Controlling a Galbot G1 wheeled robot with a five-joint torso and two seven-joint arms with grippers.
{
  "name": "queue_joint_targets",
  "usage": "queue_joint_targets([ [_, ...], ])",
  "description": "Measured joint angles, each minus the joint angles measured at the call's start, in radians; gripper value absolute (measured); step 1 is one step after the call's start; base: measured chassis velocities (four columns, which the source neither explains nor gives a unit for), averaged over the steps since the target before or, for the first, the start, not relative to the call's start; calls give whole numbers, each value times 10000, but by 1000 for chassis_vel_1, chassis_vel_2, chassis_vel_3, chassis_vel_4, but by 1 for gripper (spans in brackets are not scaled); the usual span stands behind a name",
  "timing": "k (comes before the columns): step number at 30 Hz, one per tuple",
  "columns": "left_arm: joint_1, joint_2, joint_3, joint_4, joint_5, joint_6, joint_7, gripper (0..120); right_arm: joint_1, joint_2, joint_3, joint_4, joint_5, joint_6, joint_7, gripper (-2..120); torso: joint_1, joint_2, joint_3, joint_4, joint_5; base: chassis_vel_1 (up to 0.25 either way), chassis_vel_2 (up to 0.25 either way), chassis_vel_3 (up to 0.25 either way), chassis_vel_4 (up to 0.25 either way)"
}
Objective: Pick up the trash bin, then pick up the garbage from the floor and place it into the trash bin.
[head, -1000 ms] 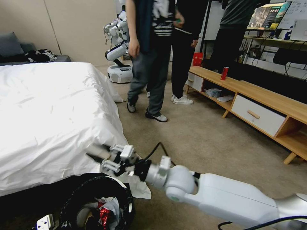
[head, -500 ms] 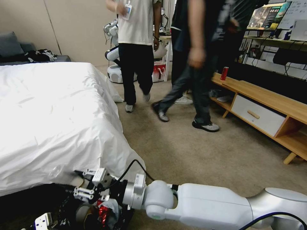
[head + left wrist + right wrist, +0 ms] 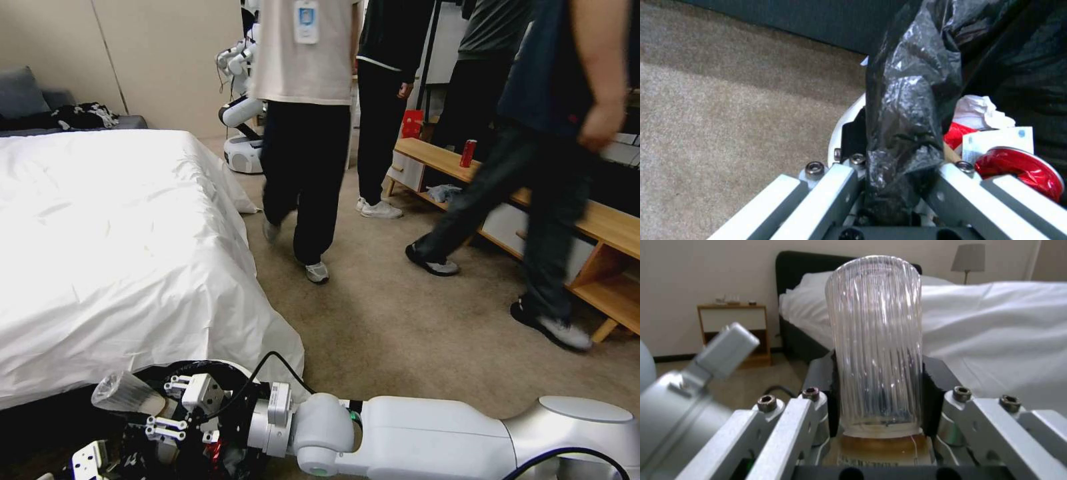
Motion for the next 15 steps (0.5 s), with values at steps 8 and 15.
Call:
queue_joint_targets([
  [8, -9, 15, 12, -1, -10, -4, -2, 0, -225, -85, -108, -302, -291, 121, 17, 32, 0, 0, 0, 1, 0, 0, 0, 0, 0],
  [15, 10, 0, 21, -1, -9, -6, 1, 0, -471, 39, -152, -735, -587, 301, 6, 32, 0, 0, 0, 1, 0, 0, 0, 0, 0],
])
